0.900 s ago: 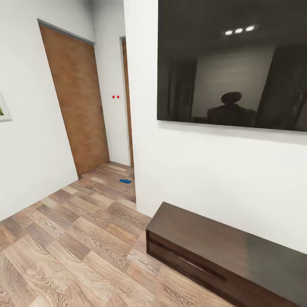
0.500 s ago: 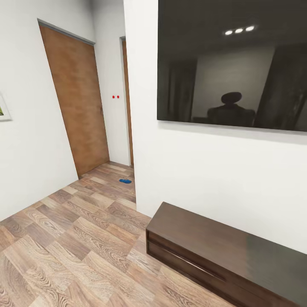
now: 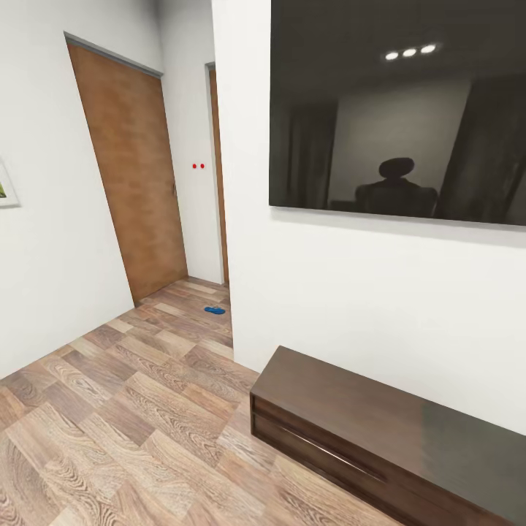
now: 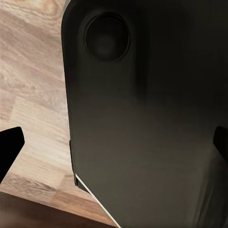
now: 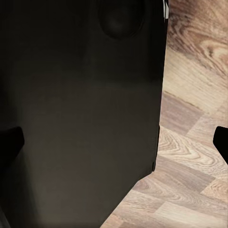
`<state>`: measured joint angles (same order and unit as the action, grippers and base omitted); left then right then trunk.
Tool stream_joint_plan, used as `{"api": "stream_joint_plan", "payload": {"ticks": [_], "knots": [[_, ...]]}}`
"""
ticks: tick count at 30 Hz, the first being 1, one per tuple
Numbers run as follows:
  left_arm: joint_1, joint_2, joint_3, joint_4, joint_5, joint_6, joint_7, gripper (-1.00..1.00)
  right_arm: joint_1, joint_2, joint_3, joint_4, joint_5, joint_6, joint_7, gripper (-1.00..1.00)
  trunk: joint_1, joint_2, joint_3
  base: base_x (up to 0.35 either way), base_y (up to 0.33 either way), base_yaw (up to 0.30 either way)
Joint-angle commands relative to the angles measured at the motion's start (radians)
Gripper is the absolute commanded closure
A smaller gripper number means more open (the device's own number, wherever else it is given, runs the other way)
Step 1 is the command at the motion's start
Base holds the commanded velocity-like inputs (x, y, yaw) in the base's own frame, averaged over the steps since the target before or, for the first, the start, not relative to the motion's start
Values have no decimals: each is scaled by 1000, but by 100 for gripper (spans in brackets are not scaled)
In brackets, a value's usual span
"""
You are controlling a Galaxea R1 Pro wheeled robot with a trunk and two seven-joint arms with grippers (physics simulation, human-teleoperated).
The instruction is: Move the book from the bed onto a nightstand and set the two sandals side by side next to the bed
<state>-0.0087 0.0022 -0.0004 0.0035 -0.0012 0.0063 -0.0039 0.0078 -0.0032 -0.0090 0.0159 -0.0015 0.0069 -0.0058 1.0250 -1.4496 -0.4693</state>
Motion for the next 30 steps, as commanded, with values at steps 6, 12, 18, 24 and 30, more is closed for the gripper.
{"api": "stream_joint_plan", "payload": {"ticks": [6,12,18,24,30], "knots": [[-1,0,0,0,0,1,0,-100,0,0,-1,0,0,1,-1,-100,0,0,-1,0,0,0],[0,11,3,-3,0,7,-6,-100,-10,4,7,-17,4,-4,0,-100,0,0,-1,0,0,0],[1,18,5,-4,3,10,-10,-100,-16,7,12,-51,8,-10,1,-100,0,0,-1,0,0,0],[1,20,5,-5,5,7,-11,-100,-19,7,14,-85,11,-12,1,-100,0,0,-1,0,0,0],[1,21,5,-5,7,4,-10,-100,-20,6,16,-162,12,-13,1,-100,0,0,-1,0,0,0]]}}
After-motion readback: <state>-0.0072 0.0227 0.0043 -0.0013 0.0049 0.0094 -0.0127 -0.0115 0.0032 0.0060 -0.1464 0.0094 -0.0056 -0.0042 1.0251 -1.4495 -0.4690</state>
